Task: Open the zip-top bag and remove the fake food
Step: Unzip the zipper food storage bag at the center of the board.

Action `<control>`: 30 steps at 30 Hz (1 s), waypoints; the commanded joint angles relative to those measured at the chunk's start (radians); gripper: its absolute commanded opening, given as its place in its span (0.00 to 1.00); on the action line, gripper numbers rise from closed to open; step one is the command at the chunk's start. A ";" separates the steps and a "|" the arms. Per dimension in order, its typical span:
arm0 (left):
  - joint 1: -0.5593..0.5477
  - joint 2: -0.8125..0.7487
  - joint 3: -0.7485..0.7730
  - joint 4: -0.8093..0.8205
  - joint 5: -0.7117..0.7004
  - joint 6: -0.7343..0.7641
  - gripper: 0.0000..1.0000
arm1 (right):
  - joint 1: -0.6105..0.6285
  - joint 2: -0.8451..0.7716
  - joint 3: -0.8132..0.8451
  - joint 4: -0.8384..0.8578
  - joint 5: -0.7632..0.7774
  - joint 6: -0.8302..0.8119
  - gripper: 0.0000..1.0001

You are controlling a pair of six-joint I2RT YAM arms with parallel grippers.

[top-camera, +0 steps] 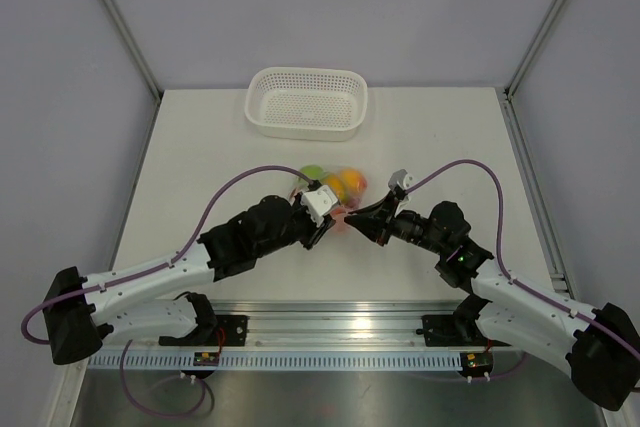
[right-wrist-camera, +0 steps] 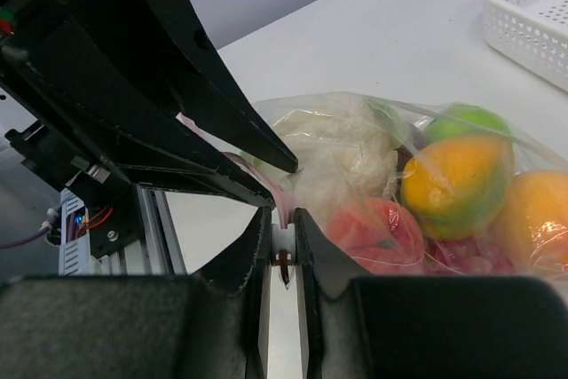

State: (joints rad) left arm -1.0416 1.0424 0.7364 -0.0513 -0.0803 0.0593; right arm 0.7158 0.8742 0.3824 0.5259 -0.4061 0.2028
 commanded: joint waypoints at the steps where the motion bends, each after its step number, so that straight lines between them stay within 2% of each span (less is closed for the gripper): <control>1: -0.005 -0.007 0.046 0.027 -0.045 0.013 0.28 | 0.007 -0.023 0.047 0.071 -0.036 0.015 0.11; 6: -0.005 -0.002 0.050 0.022 -0.044 0.011 0.03 | 0.005 -0.020 0.047 0.075 -0.043 0.015 0.11; 7: -0.005 -0.001 0.054 0.016 -0.044 0.011 0.00 | 0.007 -0.018 0.046 0.075 -0.043 0.015 0.15; 8: -0.006 0.002 0.055 0.016 -0.044 0.010 0.00 | 0.007 -0.020 0.046 0.075 -0.043 0.014 0.23; 10: -0.005 -0.002 0.055 0.011 -0.045 0.005 0.00 | 0.005 -0.020 0.041 0.083 -0.043 0.010 0.45; 13: -0.006 -0.021 0.047 0.019 -0.042 0.002 0.00 | 0.007 -0.020 0.027 0.103 -0.048 -0.003 0.63; 17: -0.006 -0.062 0.032 0.027 -0.036 -0.006 0.00 | 0.007 -0.021 0.006 0.138 -0.062 -0.040 0.69; 26: -0.006 -0.148 0.000 0.044 -0.023 -0.018 0.00 | 0.007 0.020 -0.014 0.181 -0.093 -0.112 0.70; 30: -0.006 -0.154 0.003 0.038 -0.024 -0.021 0.00 | 0.007 0.038 -0.004 0.172 -0.069 -0.114 0.53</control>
State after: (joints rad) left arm -1.0447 0.9123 0.7288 -0.0807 -0.1051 0.0502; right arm 0.7162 0.9005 0.3706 0.6456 -0.4808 0.1192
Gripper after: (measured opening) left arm 0.012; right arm 0.556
